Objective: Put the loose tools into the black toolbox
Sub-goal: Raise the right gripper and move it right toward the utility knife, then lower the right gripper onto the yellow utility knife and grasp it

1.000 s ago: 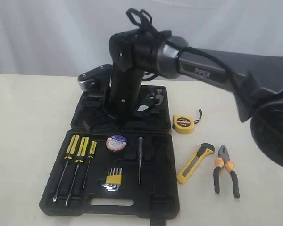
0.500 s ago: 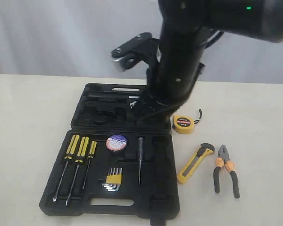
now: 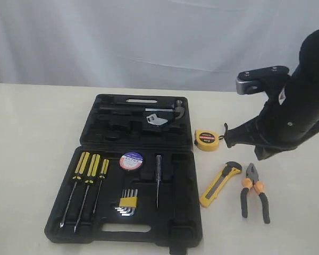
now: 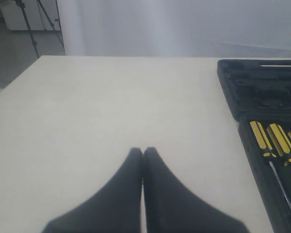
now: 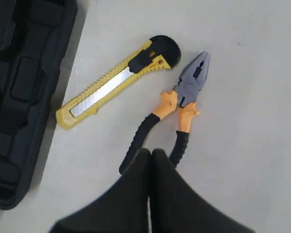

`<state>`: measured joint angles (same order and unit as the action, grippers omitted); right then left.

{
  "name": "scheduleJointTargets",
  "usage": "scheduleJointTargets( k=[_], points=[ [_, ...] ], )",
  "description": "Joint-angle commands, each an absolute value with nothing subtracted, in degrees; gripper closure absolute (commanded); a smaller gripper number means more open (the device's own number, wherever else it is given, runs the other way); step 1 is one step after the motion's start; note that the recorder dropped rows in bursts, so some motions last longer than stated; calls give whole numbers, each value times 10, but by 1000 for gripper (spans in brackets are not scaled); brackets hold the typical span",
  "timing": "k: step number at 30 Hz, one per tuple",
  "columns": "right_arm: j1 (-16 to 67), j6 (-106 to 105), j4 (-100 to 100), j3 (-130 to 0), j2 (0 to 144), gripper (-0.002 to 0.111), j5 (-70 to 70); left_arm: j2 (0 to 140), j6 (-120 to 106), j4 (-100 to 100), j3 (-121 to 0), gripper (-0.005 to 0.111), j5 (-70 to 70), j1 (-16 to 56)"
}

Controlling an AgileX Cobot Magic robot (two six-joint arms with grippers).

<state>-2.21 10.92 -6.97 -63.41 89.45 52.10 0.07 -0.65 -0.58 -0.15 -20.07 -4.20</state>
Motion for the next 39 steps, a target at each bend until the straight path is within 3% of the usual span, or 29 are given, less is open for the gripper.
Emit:
scheduleJointTargets(
  k=[1,8,14,17,39],
  points=[
    [-24,171,-63,-632,947,108,482,0,-4,0,0,107,-196,-39],
    [-8,216,-55,-632,1030,108,402,0,-4,0,0,107,-196,-39],
    [8,268,-61,-631,1064,58,341,0,-4,0,0,107,-196,-39],
    [8,293,-61,-631,1064,45,337,0,-4,0,0,107,-196,-39],
    [8,386,-98,-631,1111,44,278,0,-4,0,0,107,-196,-39]
  ],
)
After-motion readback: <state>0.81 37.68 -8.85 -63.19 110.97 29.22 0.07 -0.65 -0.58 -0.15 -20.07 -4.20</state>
